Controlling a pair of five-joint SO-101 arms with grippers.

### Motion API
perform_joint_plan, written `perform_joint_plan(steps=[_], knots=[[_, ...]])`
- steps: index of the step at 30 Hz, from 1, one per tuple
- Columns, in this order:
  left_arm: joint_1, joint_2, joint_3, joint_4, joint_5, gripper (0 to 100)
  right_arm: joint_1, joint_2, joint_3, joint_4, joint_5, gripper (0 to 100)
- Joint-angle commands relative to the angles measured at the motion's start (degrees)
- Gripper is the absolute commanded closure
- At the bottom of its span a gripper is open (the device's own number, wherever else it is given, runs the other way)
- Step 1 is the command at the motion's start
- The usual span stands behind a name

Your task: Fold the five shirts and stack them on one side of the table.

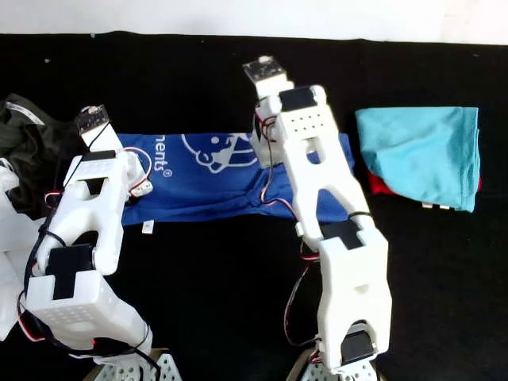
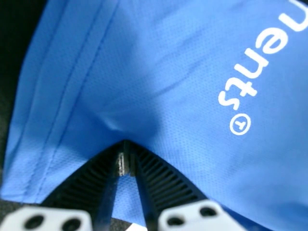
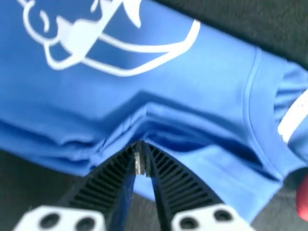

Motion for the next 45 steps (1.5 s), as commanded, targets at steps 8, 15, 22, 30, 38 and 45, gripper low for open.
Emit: perform_joint_plan(steps=[8,15,22,30,38,45], knots=[[0.6,0.3,-1.3,-0.2,0.0,99,-0.2,-6.5,-2.2,9.5,4.0,99.3],[0.6,0.3,-1.3,-0.2,0.0,99,-0.5,-6.2,0.0,5.1,3.7,99.3],[0.6,0.3,-1.3,-0.2,0.0,99,-0.4,-6.3,9.3,-2.2,3.7,99.3],[0.6,0.3,-1.3,-0.2,0.0,99,-0.2,-6.2,13.4,-9.5,3.7,99.3],[0.6,0.3,-1.3,-0.2,0.0,99,-0.2,-6.2,20.2,-18.6,3.7,99.3],[0.6,0.3,-1.3,-0.2,0.0,99,-0.3,-6.1,20.8,-23.5,3.7,99.3]])
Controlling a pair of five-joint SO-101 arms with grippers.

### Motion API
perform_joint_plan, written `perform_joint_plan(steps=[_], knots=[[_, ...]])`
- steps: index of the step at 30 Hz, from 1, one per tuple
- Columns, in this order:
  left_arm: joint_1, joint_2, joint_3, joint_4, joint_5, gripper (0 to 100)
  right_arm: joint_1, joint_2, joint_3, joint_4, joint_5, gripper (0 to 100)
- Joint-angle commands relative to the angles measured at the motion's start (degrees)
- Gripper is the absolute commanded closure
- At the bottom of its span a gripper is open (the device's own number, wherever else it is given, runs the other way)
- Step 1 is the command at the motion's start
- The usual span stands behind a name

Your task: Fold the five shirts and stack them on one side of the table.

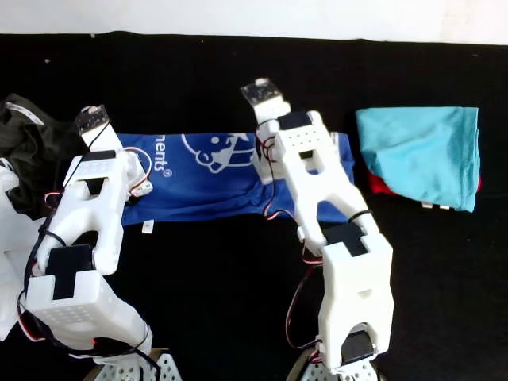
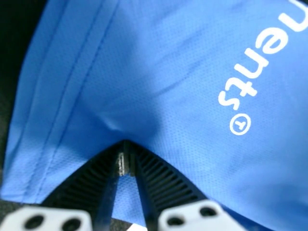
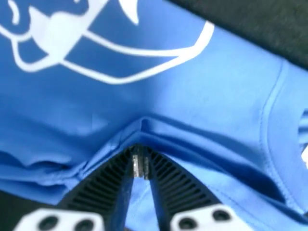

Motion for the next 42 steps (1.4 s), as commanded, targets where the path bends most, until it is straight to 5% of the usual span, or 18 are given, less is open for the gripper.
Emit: perform_joint_plan(steps=[1,12,20,30,42], knots=[[0.6,0.3,-1.3,-0.2,0.0,99,-0.3,-3.7,0.0,-2.4,0.5,99.3],[0.6,0.3,-1.3,-0.2,0.0,99,-0.5,-3.3,-5.4,11.9,0.6,85.1],[0.6,0.3,-1.3,-0.2,0.0,99,-0.5,-3.6,-6.9,12.8,0.5,84.9],[0.6,0.3,-1.3,-0.2,0.0,99,-3.1,-3.1,-18.4,27.2,0.9,84.9],[0.6,0.3,-1.3,-0.2,0.0,99,-3.9,-3.0,-9.6,19.5,1.0,83.1]])
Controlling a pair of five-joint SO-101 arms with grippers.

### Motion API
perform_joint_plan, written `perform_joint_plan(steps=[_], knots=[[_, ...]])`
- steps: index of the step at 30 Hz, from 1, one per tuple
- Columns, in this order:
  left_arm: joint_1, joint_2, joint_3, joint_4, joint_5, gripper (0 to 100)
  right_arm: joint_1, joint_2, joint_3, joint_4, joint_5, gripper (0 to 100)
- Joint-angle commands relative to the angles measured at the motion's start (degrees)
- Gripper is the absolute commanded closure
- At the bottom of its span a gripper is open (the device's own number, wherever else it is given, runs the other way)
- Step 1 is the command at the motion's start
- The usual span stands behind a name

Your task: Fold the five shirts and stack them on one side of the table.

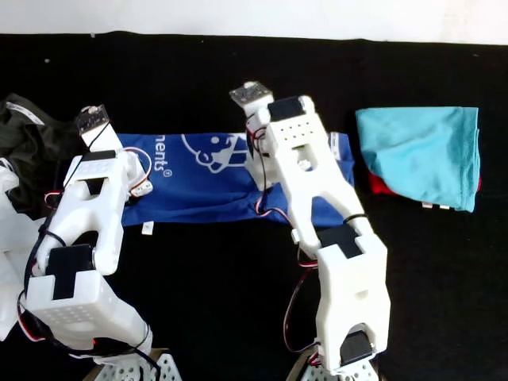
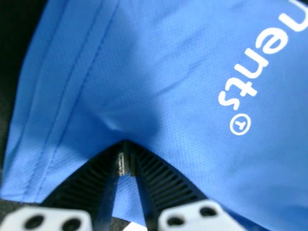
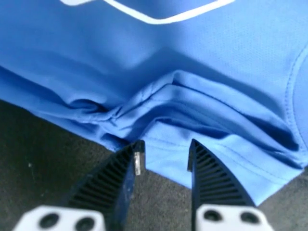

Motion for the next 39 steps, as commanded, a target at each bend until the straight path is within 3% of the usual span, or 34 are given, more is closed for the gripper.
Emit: perform_joint_plan(steps=[1,18,29,39], knots=[[0.6,0.3,-1.3,-0.2,0.0,99,-1.5,-3.0,0.8,-1.7,0.6,81.4],[0.6,0.3,-1.3,-0.2,0.0,99,-0.2,2.7,0.5,-2.5,0.6,78.8],[0.6,0.3,-1.3,-0.2,0.0,99,0.0,2.8,0.5,-2.5,0.6,95.0],[0.6,0.3,-1.3,-0.2,0.0,99,2.3,2.6,-8.0,-1.9,0.5,95.8]])
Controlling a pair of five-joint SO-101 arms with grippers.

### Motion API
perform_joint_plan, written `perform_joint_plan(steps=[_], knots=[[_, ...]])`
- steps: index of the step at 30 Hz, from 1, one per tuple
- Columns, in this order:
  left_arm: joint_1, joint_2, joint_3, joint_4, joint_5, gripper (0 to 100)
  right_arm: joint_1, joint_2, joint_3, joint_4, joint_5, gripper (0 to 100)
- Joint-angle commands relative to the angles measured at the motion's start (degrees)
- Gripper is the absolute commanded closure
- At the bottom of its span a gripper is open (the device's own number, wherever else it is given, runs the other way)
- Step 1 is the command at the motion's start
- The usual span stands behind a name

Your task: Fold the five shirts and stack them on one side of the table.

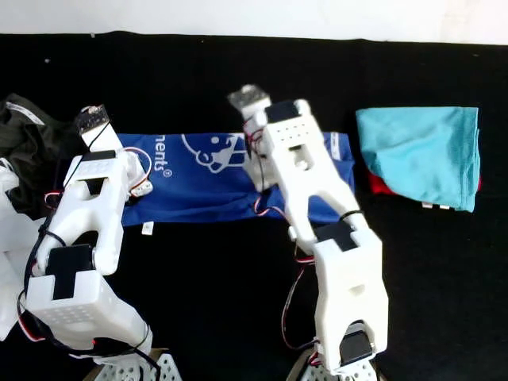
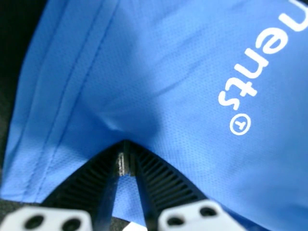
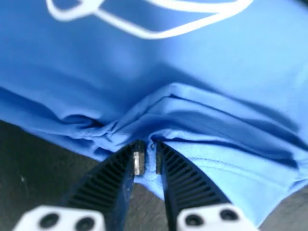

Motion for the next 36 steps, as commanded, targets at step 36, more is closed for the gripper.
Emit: perform_joint_plan(steps=[36], knots=[[0.6,0.3,-1.3,-0.2,0.0,99,0.0,7.4,-8.2,-9.2,0.3,94.7]])
